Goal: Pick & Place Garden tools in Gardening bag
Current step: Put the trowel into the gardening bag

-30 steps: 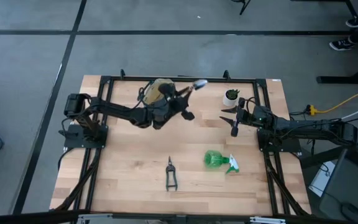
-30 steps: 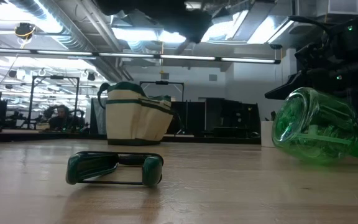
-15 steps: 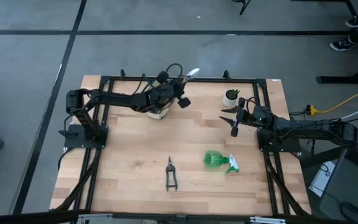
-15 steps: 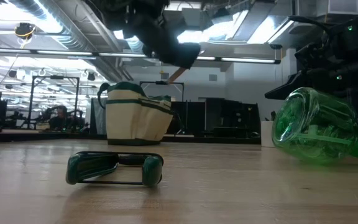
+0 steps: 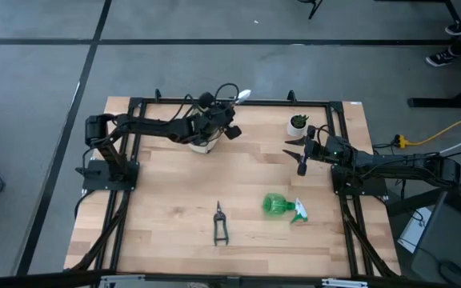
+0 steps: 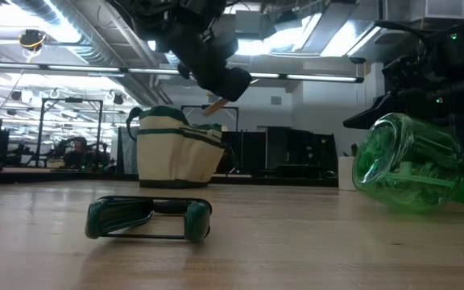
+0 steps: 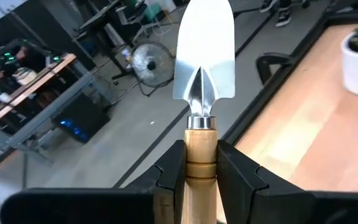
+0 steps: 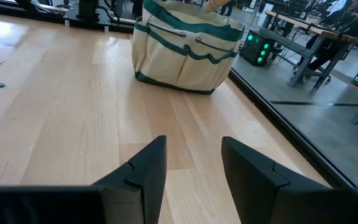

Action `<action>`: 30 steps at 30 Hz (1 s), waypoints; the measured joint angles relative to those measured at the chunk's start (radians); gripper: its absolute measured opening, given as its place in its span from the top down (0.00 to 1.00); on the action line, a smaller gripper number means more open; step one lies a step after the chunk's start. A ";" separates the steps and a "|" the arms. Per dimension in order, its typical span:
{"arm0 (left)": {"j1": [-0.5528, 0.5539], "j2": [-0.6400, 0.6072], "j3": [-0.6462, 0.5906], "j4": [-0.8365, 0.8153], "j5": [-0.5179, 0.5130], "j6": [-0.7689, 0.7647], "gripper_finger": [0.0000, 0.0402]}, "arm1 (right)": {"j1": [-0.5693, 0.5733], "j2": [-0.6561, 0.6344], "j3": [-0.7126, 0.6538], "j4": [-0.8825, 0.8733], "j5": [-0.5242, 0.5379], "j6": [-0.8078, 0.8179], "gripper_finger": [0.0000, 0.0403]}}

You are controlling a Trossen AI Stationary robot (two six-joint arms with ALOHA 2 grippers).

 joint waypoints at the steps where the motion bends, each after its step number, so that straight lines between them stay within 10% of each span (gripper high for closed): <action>1: 0.001 0.000 0.000 -0.001 -0.011 0.000 0.84 | 0.000 0.000 0.000 0.000 0.000 0.000 0.61; 30: 0.010 -0.016 0.000 -0.337 -0.101 -0.221 0.84 | 0.000 0.000 0.000 0.000 0.000 0.000 0.61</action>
